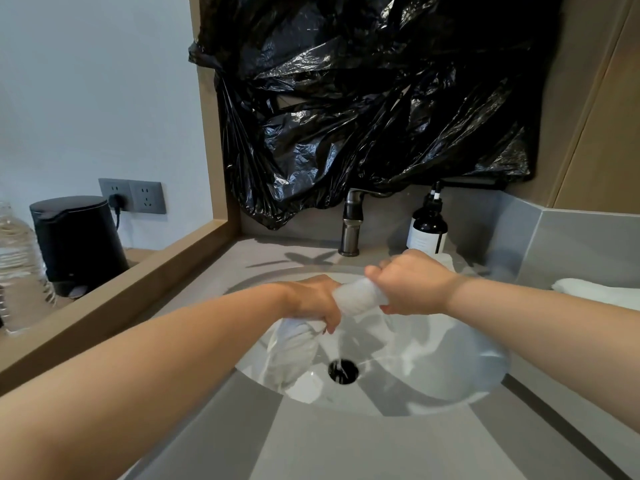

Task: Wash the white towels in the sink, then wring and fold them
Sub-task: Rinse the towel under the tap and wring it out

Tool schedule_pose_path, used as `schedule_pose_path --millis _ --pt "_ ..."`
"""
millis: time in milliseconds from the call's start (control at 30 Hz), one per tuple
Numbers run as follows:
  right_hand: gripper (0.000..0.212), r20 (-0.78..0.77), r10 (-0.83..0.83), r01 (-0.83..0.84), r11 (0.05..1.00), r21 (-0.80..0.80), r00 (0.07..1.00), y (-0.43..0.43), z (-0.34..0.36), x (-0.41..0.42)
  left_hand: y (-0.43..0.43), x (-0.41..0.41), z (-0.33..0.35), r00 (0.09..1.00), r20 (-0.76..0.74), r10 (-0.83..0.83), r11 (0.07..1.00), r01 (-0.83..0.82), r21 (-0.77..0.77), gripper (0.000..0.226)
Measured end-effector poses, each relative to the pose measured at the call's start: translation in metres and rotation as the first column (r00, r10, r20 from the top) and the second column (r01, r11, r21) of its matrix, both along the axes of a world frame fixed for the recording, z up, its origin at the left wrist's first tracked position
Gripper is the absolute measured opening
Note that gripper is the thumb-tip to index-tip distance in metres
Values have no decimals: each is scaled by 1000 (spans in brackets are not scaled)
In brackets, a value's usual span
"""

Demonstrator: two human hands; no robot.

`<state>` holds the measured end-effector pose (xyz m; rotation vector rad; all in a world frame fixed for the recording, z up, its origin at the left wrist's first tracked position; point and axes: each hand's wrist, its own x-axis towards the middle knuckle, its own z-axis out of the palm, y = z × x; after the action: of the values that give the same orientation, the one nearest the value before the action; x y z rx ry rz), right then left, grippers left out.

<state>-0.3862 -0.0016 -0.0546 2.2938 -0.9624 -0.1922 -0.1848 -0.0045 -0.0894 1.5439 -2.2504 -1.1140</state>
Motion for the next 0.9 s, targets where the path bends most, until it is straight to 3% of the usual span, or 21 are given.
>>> schedule_pose_path --millis 167,300,467,633,733,800,833,900 --pt "43 -68 31 -29 999 32 997 -2 2 -1 12 0 -3 992 -118 33 982 -11 187 36" --pt "43 -117 36 -27 997 77 992 2 3 -3 21 -4 -5 991 -130 29 961 7 276 29" --pt "37 -88 -60 68 993 94 994 9 15 9 20 -2 -2 998 54 11 1000 -9 -26 33" --pt "33 82 -165 149 975 168 983 32 32 22 25 -7 26 985 157 -74 972 107 -211 62" --pt "39 164 -210 160 948 276 964 42 37 27 24 -12 33 961 274 -45 946 129 -297 57" --pt "47 233 -341 187 843 504 911 43 45 15 22 -8 32 946 323 -42 932 153 -329 44" --pt "51 273 -435 155 726 670 858 41 49 5 21 -6 31 943 331 -42 925 162 -344 40" --pt "64 361 -683 -95 395 914 635 33 49 -15 20 -3 33 944 328 -38 904 173 -392 35"
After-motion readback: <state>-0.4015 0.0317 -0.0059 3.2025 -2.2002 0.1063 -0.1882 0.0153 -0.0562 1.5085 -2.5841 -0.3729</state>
